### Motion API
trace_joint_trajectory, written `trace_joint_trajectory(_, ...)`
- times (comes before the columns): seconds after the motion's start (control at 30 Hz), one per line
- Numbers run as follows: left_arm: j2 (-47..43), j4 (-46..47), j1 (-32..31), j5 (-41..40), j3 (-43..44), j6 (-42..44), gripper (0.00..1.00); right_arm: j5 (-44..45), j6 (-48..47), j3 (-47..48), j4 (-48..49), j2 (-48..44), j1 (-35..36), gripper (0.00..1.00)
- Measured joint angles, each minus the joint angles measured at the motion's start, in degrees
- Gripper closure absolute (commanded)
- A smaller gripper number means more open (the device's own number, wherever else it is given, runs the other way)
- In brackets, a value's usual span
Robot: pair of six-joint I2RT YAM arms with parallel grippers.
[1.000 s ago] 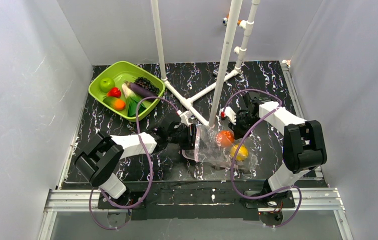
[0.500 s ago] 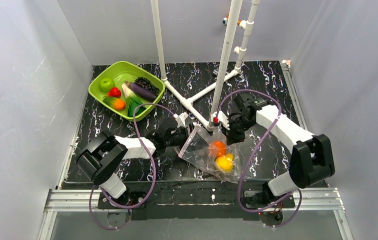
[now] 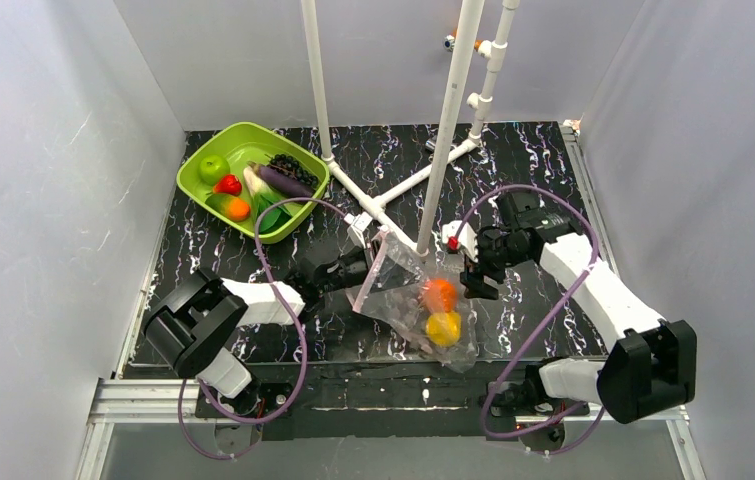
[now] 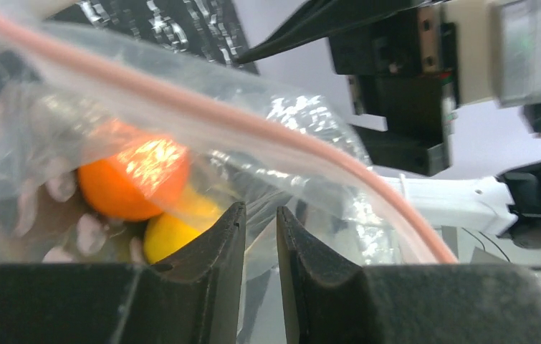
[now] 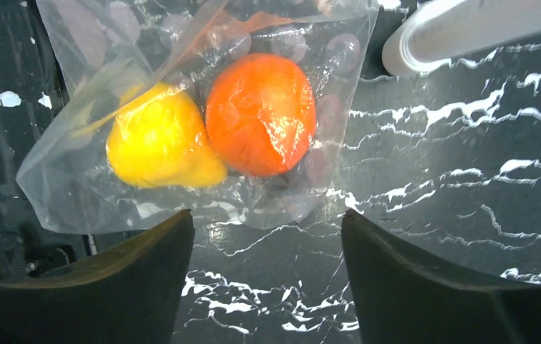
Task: Open the zip-top bag and remove the fake food
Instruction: Adjust the zipper food storage bag at the center of the board.
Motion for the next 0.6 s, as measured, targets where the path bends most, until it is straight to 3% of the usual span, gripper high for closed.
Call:
trace_joint_trajectory(0.13, 0.0, 7.1, 0.0, 2.7, -0.6, -0.1, 0.80, -0.8, -3.1, -2.7, 1.4, -1.4, 1.4, 0.18)
trace_joint_trajectory(0.27, 1.9, 13.2, 0.0, 5.8, -0.5, -1.2, 0.80, 0.6, -4.0, -2.9, 3.6, 5.6, 2.2, 0.27)
trace_joint_trajectory(0.37, 4.7, 14.6, 0.0, 7.3, -0.5, -2.0, 0.80, 1.9, -4.0, -2.9, 5.9, 7.3, 3.1, 0.61)
trace_joint_trajectory(0.4, 5.1, 14.2, 0.0, 7.5, -0.5, -2.0, 0.80, 2.3, -3.6, -2.8, 6.1, 8.0, 3.8, 0.98)
trace_joint_trajectory(0.5, 4.5, 12.5, 0.1, 7.5, -0.8, -1.2, 0.81, 2.4, -3.1, -2.0, 5.2, 9.9, 4.4, 0.99)
trace_joint_trajectory(0.6, -3.8, 7.7, 3.0, 7.0, -3.4, 1.7, 0.81, -0.3, 2.2, -0.5, 5.5, 7.3, 3.8, 0.99)
